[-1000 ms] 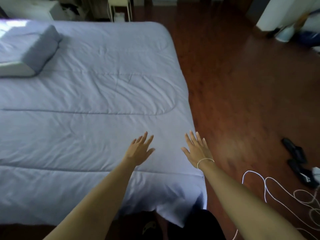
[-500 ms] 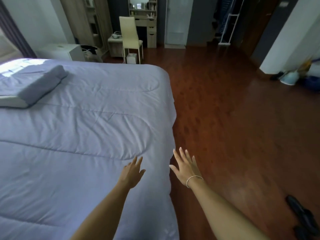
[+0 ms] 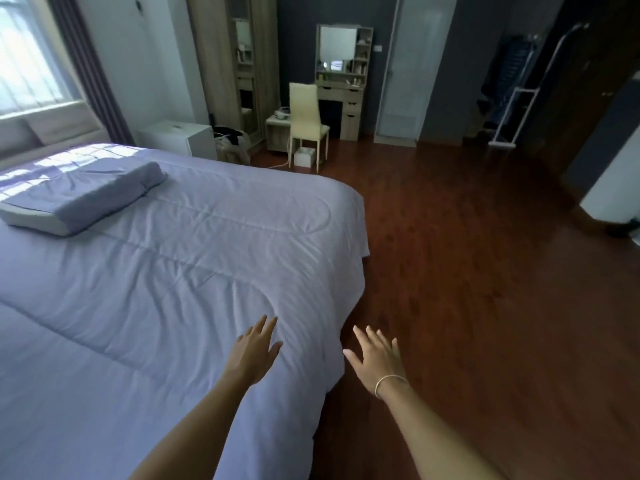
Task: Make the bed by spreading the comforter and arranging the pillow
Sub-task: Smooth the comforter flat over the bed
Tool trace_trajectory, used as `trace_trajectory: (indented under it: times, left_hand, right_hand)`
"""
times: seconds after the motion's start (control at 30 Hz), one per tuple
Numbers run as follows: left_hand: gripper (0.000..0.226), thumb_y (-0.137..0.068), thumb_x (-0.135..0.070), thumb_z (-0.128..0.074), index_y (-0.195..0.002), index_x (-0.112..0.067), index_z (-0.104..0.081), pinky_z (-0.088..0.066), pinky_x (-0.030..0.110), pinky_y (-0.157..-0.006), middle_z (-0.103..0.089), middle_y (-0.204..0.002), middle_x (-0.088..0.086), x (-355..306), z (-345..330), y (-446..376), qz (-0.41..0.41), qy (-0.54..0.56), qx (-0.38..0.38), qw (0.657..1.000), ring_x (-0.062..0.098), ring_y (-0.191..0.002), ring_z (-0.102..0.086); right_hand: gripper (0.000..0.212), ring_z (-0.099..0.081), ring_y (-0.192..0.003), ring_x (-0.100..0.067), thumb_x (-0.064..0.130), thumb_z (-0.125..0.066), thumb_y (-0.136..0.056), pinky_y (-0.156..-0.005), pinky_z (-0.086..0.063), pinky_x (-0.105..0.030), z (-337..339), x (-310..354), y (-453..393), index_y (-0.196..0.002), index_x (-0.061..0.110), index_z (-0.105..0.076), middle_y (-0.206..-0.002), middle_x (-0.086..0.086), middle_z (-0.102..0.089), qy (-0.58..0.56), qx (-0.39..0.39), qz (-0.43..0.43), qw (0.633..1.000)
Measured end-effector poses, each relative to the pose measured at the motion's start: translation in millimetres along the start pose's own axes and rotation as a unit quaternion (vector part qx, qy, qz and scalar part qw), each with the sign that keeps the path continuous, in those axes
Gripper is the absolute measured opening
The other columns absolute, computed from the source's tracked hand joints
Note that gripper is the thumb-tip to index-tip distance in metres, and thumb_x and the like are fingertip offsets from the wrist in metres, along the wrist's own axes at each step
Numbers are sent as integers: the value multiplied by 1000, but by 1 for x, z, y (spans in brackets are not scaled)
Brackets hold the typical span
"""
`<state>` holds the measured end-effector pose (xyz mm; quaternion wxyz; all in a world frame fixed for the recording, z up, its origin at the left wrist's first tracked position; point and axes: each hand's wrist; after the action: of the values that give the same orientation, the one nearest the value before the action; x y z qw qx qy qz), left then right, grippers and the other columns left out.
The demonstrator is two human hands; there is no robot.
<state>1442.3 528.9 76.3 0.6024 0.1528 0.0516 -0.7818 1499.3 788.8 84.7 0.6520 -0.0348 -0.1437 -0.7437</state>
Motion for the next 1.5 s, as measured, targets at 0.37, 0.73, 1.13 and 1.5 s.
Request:
trace_trajectory:
  times: [0.37,0.73,1.13,1.5]
  left_hand:
    - [61,-97,-46,-38,-150,-21,-19,-35,40,-106,-21,-157,7,12,24,-213,112,18,-35,993,30,-136,-34]
    - [60,-97,-46,-36,-149,-21,-19,-32,38,-108,-21,-157,7,-62,8,-471,108,8,-10,994,29,-138,-33]
    - [59,-98,-49,-32,-148,-20,-23,-28,40,-112,-17,-158,7,-101,-16,-686,281,64,-24,957,29,-141,-26]
    - [65,-98,-50,-28,-150,-13,-14,-16,44,-116,2,-159,11,-77,-51,-845,423,71,5,903,30,-146,-5]
  right_hand:
    - [62,-13,-147,-22,55,-33,-96,-119,-8,-46,62,-44,-244,-150,33,-14,-159,0,-18,-5,24,62,998]
    - [62,-14,-146,-23,56,-35,-95,-118,-11,-48,126,-151,-494,-150,33,-17,-157,0,-22,5,26,30,999]
    - [60,-19,-145,-24,55,-37,-95,-117,-15,-47,202,-220,-808,-149,30,-24,-155,1,-28,44,67,110,991]
    - [62,-15,-146,-22,55,-38,-95,-118,-13,-48,168,-182,-1016,-150,31,-20,-157,2,-24,89,163,233,955]
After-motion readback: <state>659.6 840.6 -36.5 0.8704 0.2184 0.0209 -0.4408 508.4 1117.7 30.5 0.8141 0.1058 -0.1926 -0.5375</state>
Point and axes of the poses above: each hand's wrist, its own y-axis away from the middle knuckle, its own z-axis out of the back of the hand, x = y × z
